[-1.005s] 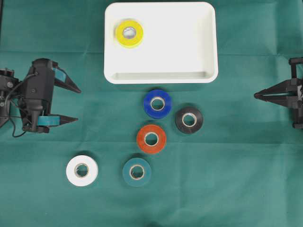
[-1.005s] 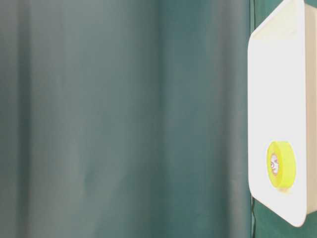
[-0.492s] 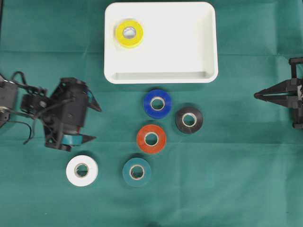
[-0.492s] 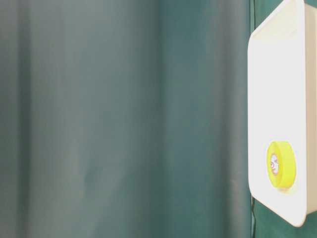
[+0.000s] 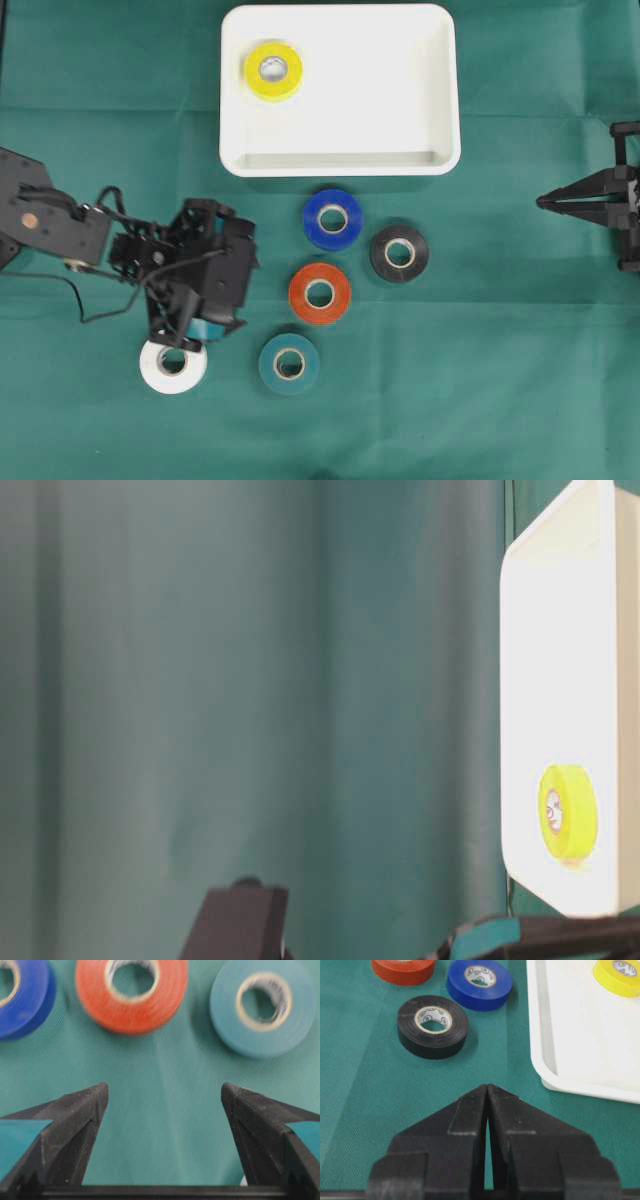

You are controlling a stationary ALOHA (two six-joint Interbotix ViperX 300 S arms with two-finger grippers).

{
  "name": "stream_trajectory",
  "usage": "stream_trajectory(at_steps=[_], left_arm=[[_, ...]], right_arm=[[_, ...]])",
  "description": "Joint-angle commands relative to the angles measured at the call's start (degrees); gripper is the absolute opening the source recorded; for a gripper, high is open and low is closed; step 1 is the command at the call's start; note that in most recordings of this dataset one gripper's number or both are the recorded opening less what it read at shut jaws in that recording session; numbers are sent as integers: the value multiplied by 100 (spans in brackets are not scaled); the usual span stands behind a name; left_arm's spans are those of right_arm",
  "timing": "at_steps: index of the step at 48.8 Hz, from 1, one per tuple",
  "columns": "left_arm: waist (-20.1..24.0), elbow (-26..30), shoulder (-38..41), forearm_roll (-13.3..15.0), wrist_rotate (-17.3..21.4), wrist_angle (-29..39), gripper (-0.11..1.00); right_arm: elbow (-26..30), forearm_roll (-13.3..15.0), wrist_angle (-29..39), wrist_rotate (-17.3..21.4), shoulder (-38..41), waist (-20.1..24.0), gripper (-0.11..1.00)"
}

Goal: Put the tape into the white case with the left arm.
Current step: 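Move the left gripper down over the teal tape roll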

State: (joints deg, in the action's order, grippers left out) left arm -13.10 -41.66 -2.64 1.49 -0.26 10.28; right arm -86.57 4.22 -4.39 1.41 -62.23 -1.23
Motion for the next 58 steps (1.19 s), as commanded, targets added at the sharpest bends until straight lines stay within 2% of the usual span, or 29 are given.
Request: stream_trajectory(at_steps=[1,25,31,58], left_arm=[[-88,281,79,9,-105,-18,93],[-527,1134,826,9,-431,229,93],[-527,1134,879,9,-554,316,93],[-475,1169,1283,9,-580,272,93]], right_arm=[[62,18,-62,9,44,-9,-9],[62,18,-62,18,44,-9,-9],[62,9,-62,18,44,-9,-9],[53,9,-70,18,44,-9,-9]])
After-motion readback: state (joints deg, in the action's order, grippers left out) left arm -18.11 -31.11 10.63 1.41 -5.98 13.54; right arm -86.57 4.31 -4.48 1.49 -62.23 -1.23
